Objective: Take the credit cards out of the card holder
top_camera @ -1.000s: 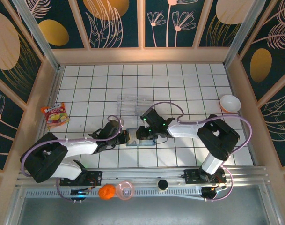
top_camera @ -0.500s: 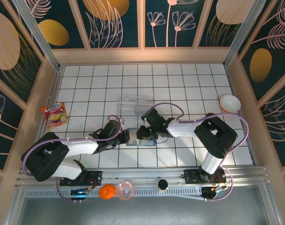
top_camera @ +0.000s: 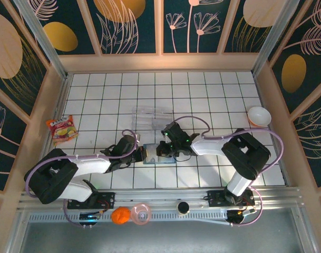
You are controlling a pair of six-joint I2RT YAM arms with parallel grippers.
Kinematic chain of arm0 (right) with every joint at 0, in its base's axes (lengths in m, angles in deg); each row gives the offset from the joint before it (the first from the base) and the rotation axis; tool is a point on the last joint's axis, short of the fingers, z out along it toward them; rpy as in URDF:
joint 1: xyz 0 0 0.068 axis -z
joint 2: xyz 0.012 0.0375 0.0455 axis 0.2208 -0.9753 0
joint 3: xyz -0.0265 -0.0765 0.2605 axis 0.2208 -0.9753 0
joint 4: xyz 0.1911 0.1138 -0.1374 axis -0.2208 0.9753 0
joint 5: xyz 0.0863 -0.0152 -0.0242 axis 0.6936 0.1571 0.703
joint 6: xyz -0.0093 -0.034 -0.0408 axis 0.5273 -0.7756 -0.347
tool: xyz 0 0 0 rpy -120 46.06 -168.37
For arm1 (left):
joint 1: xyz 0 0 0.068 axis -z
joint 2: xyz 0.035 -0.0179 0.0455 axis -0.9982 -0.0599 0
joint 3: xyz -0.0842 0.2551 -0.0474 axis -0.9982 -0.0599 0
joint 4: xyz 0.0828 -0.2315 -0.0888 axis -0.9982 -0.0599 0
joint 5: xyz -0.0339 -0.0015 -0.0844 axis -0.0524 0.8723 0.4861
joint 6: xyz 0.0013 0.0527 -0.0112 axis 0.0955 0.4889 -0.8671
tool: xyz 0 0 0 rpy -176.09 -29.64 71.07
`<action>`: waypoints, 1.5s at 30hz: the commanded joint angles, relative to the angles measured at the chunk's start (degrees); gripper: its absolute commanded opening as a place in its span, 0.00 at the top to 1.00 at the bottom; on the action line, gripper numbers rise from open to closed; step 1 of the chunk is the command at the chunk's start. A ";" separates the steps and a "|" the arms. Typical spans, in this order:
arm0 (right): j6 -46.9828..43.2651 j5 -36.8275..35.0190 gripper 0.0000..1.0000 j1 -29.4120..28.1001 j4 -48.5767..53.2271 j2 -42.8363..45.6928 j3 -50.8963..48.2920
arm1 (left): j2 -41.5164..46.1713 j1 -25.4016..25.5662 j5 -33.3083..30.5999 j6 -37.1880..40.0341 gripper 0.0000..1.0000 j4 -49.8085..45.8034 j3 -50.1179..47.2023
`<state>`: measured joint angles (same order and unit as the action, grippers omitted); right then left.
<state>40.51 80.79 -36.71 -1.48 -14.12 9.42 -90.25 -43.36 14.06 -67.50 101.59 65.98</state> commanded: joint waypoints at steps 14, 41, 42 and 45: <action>-3.15 -12.26 1.00 -0.26 18.90 8.36 3.25 | -0.62 0.16 -1.27 1.60 1.00 -2.28 0.08; -5.36 -10.95 0.85 -3.44 18.90 2.75 8.59 | -2.28 0.21 -0.03 2.15 1.00 -1.61 1.07; -5.37 -10.62 0.84 -3.35 18.42 2.65 8.51 | -2.34 0.14 -0.01 2.15 1.00 -1.63 1.07; -5.04 -9.46 0.79 -3.09 16.85 2.32 8.04 | -2.30 0.14 0.00 2.06 1.00 -1.55 1.02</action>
<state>35.81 69.77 -39.84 18.19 -10.80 17.85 -91.28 -43.36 14.06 -66.19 101.62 66.64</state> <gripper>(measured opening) 0.200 0.052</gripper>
